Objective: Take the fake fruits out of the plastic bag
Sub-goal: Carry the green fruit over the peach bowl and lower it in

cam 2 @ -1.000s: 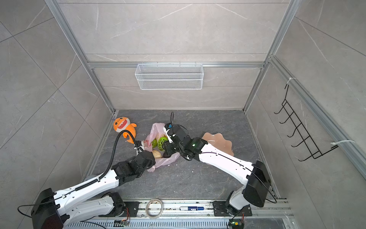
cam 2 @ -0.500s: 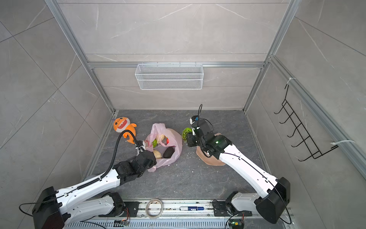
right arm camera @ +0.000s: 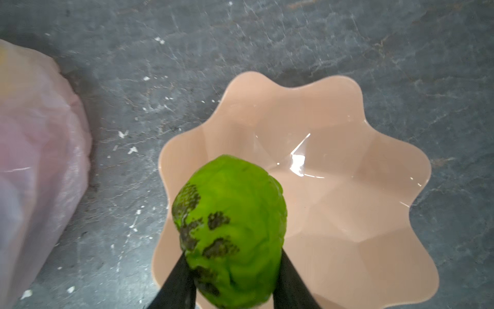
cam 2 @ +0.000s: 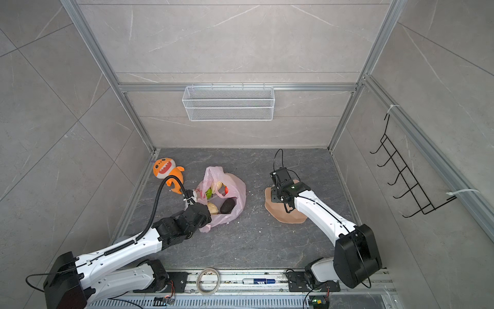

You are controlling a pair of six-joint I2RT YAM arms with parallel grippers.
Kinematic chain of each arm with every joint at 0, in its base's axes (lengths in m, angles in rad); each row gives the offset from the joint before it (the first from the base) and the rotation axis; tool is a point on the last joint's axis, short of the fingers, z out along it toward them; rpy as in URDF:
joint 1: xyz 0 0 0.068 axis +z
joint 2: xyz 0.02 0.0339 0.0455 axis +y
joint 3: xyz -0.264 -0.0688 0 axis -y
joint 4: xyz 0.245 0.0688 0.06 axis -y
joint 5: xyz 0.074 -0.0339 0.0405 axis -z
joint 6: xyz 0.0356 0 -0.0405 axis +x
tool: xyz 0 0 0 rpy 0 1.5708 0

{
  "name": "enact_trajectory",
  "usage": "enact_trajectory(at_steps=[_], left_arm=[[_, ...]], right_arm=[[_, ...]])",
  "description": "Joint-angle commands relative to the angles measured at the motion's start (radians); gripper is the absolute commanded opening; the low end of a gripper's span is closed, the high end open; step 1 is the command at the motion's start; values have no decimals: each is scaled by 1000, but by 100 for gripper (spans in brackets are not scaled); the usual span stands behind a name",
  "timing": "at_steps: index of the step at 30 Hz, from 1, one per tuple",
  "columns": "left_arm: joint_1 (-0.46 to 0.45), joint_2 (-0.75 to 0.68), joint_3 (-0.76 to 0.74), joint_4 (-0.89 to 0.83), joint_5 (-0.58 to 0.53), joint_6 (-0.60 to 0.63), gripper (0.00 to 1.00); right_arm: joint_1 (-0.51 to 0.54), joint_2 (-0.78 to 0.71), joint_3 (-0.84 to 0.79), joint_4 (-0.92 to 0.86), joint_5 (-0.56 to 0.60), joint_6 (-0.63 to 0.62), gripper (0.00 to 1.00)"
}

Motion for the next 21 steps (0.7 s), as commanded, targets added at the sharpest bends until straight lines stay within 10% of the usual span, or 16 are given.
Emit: enact_trajectory(at_steps=[1, 21], left_arm=[[4, -15, 11, 2, -12, 14, 0], [5, -15, 25, -22, -20, 14, 0]], right_arm=[[-25, 49, -16, 42, 25, 26, 16], [-55, 216, 20, 108, 9, 20, 24]])
